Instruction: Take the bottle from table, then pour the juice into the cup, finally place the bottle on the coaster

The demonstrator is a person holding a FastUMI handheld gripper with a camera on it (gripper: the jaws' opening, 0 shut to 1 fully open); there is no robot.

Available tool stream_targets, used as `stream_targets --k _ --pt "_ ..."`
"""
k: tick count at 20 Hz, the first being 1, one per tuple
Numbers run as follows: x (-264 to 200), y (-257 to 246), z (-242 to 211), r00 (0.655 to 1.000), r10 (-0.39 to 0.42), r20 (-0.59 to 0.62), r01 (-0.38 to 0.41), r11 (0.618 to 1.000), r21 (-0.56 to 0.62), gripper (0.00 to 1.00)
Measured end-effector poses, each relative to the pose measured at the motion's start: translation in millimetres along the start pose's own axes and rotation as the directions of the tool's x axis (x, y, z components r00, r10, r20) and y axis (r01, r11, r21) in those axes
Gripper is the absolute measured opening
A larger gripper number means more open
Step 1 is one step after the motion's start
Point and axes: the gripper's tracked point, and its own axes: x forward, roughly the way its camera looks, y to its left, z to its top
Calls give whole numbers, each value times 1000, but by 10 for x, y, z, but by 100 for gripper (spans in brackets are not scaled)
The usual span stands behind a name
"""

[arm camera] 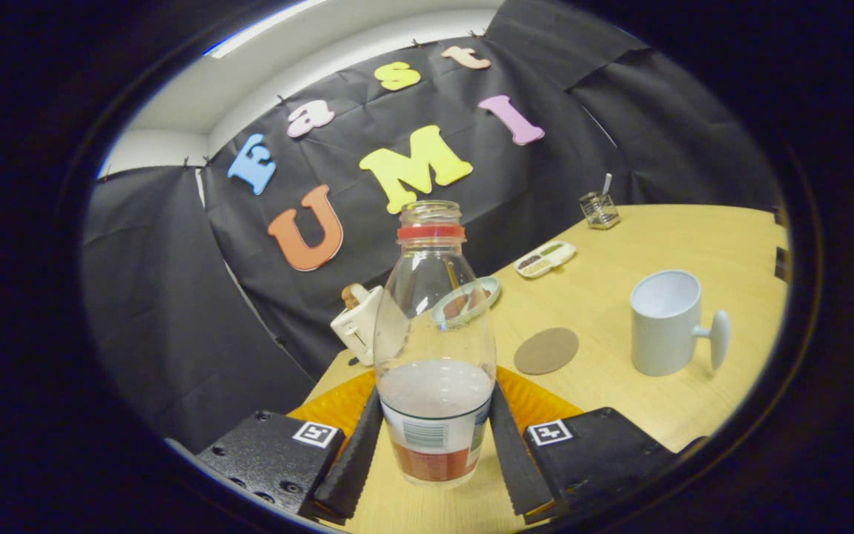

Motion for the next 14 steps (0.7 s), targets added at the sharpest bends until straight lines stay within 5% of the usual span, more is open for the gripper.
stream_targets --k 7,14 --pt "59 -252 159 999 11 -31 -4 970 241 78" --pt "88 -435 245 999 38 -26 -22 887 462 78"
